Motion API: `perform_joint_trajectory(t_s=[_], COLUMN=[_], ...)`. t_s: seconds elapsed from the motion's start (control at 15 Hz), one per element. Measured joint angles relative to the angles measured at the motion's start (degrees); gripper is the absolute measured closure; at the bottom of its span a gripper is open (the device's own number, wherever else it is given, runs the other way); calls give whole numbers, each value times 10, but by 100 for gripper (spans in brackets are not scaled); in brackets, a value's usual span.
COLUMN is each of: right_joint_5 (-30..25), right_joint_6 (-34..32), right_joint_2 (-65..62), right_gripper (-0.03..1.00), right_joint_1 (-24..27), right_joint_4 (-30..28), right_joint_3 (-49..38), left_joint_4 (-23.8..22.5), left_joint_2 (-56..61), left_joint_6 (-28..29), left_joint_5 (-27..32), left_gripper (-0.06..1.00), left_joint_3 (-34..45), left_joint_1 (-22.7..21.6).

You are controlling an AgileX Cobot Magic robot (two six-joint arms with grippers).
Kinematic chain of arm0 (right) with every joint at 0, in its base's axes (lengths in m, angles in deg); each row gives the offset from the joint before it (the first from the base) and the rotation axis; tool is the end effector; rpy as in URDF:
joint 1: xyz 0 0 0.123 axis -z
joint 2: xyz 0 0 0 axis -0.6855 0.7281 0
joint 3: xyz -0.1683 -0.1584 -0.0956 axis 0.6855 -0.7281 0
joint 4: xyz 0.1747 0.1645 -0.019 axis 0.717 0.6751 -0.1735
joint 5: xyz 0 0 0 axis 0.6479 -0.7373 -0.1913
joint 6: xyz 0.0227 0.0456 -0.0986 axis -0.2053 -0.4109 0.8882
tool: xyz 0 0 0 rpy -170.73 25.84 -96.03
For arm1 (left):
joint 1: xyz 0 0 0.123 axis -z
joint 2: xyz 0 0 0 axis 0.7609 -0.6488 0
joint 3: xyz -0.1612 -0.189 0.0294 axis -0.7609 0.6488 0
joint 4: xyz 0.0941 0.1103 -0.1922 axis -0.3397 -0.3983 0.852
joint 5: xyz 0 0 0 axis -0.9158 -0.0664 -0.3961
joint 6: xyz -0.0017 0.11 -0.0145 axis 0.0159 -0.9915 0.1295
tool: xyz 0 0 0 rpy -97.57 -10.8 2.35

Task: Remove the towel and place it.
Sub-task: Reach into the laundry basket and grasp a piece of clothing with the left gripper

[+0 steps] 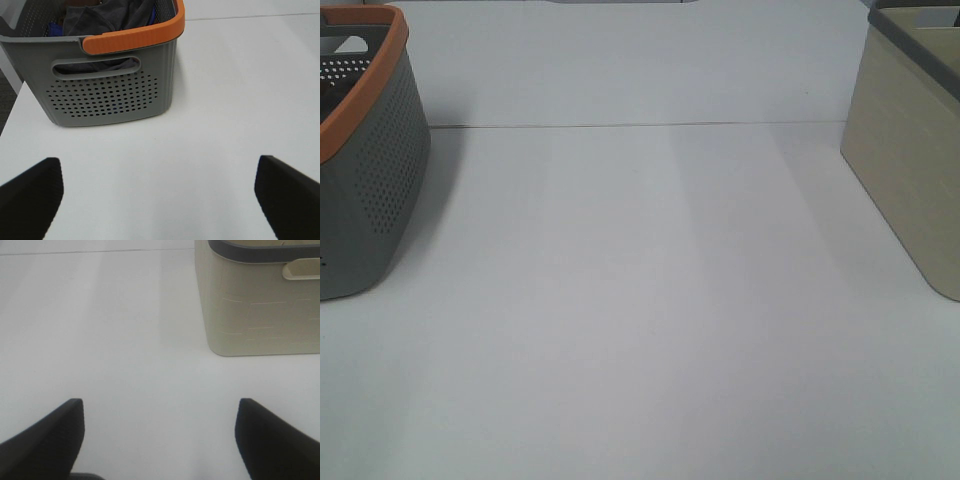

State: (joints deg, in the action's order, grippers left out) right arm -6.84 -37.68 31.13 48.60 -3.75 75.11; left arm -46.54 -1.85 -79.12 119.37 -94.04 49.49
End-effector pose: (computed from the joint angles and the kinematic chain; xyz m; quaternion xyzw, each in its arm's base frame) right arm 0.0376 0.0093 0.2630 -0.0031 0.8531 0.0165 0.5215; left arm 0.0391 -0.0044 0.2646 0.0133 0.8459 -0.0145 0.5330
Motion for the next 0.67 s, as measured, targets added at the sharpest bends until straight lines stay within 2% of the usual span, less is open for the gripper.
perform_joint_trajectory(t_s=[0.67], right_joint_5=[0], right_joint_6=[0], right_joint_2=[0], right_gripper=[16], right_joint_1=[0], right_joint_4=[0], right_joint_3=[0], left_joint_4=[1], left_joint_2=[0], left_joint_6=[-1], left_joint_5=[0], left_gripper=[-4], left_joint_3=[0], left_joint_1=[0])
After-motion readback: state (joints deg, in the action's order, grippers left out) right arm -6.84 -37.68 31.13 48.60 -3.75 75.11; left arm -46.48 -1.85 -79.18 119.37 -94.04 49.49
